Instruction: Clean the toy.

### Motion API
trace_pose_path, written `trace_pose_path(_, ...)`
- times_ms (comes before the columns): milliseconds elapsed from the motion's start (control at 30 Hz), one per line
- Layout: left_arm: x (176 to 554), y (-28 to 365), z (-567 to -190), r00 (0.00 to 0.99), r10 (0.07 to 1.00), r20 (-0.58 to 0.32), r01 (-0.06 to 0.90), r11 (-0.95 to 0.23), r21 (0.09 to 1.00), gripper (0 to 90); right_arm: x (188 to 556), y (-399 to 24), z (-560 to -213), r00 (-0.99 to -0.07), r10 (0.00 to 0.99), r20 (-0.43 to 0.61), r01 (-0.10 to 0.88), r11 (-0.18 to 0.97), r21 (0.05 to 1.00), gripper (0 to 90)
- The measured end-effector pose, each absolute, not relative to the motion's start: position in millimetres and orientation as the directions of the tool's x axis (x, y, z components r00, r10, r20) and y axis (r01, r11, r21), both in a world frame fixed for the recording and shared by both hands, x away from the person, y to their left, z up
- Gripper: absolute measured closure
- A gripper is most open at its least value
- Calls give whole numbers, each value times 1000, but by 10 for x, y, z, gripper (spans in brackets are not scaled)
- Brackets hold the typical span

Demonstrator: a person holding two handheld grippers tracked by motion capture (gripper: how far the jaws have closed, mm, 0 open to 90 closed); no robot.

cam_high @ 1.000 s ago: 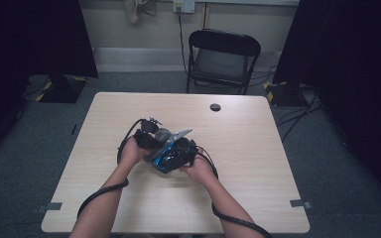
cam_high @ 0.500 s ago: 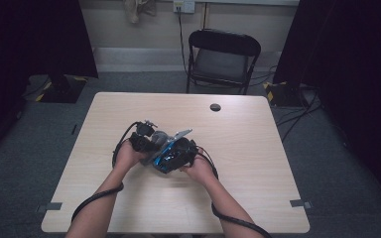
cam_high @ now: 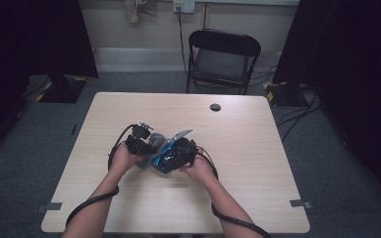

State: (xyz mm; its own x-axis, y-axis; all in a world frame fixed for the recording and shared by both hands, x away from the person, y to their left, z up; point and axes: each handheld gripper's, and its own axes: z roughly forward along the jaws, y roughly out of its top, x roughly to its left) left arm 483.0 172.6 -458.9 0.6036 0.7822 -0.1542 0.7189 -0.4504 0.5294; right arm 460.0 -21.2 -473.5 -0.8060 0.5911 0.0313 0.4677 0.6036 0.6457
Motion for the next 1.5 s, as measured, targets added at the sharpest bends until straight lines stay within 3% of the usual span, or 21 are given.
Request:
trace_pose_path(933, 4599, 2005, -4543, 591, 789, -169, 731, -434, 527, 769, 4596, -216, -4741, -807, 590, 31, 464, 600, 651, 85)
trace_pose_path(1500, 4795, 2001, -4268, 573, 808, -136, 714, -410, 567, 760, 4588, -222, -4747, -805, 593, 31, 463, 594, 657, 85)
